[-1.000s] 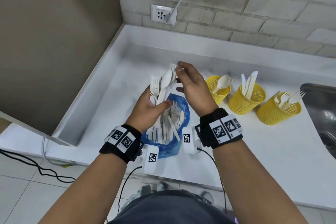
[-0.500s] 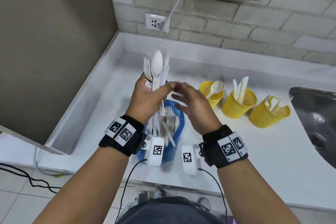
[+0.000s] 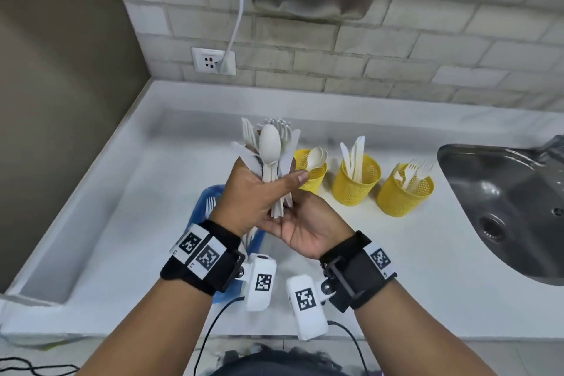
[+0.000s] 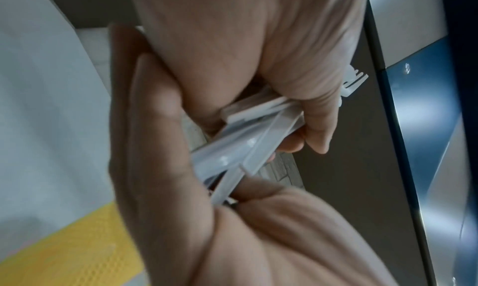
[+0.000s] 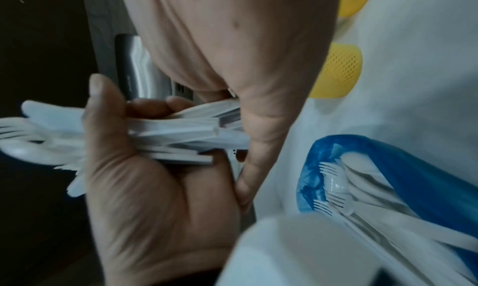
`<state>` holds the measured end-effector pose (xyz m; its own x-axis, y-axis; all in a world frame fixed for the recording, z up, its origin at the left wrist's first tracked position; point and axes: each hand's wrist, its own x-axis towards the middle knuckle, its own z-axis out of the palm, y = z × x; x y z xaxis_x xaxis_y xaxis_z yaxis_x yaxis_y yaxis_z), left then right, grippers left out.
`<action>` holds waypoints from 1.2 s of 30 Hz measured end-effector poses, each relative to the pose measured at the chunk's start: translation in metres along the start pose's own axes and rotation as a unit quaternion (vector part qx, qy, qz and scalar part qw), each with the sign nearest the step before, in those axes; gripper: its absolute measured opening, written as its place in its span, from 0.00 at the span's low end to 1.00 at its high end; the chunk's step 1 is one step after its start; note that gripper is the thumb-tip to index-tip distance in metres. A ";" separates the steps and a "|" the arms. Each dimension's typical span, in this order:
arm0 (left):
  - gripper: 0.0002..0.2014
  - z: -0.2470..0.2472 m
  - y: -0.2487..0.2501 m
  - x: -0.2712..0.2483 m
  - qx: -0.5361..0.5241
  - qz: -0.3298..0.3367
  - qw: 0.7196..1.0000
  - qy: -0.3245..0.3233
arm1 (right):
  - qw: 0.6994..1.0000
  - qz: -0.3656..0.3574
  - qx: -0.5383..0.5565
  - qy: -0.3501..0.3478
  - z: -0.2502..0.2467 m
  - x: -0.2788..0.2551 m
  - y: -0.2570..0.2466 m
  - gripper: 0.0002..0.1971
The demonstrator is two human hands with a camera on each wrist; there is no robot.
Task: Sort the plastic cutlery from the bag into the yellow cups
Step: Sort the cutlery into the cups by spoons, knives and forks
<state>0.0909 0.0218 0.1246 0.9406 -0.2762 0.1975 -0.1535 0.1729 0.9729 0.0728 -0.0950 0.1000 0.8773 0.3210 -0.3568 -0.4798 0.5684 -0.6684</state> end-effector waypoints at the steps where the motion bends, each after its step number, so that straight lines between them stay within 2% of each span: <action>1: 0.08 0.009 -0.001 0.001 -0.006 -0.008 1.000 0.006 | 1.000 -0.006 0.002 0.005 -0.004 -0.004 -0.006 0.27; 4: 0.09 0.034 -0.005 0.004 -0.023 -0.035 0.999 0.021 | 1.000 -0.019 0.008 0.017 -0.017 -0.013 -0.019 0.28; 10: 0.11 0.081 -0.018 0.014 -0.009 -0.036 0.999 0.039 | 0.998 -0.031 0.047 0.032 -0.046 -0.033 -0.046 0.18; 14: 0.09 0.114 -0.028 0.018 0.007 -0.030 0.998 0.059 | 0.995 -0.019 0.100 0.022 -0.066 -0.045 -0.061 0.21; 17: 0.10 0.130 -0.031 0.022 -0.022 -0.027 0.996 0.076 | 0.996 -0.015 0.090 0.021 -0.083 -0.054 -0.069 0.21; 19: 0.11 0.142 -0.031 0.022 -0.049 -0.023 0.996 0.065 | 0.996 -0.014 0.079 0.026 -0.095 -0.061 -0.075 0.21; 22: 0.17 0.161 -0.032 0.022 -0.082 -0.029 0.995 0.052 | 0.994 -0.010 0.104 0.039 -0.110 -0.067 -0.084 0.21; 28: 0.14 0.185 -0.045 0.025 -0.079 -0.038 0.995 0.039 | 0.992 -0.010 0.120 0.039 -0.132 -0.075 -0.091 0.21; 32: 0.16 0.190 -0.051 0.024 -0.083 -0.039 0.996 0.021 | 0.994 -0.047 0.039 0.088 -0.150 -0.078 -0.092 0.21; 34: 0.14 0.188 -0.054 0.024 -0.089 -0.048 0.995 -0.014 | 0.984 -0.096 -0.081 0.127 -0.161 -0.083 -0.097 0.17; 36: 0.14 0.185 -0.053 0.023 -0.095 -0.059 0.993 -0.042 | 0.955 -0.146 -0.211 0.147 -0.170 -0.092 -0.107 0.16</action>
<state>0.0648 -0.1688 0.0994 0.9191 -0.3809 0.1006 0.0234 0.3078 0.9512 0.0459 -0.3141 0.0937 0.9680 -0.0670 -0.2419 -0.2214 0.2256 -0.9487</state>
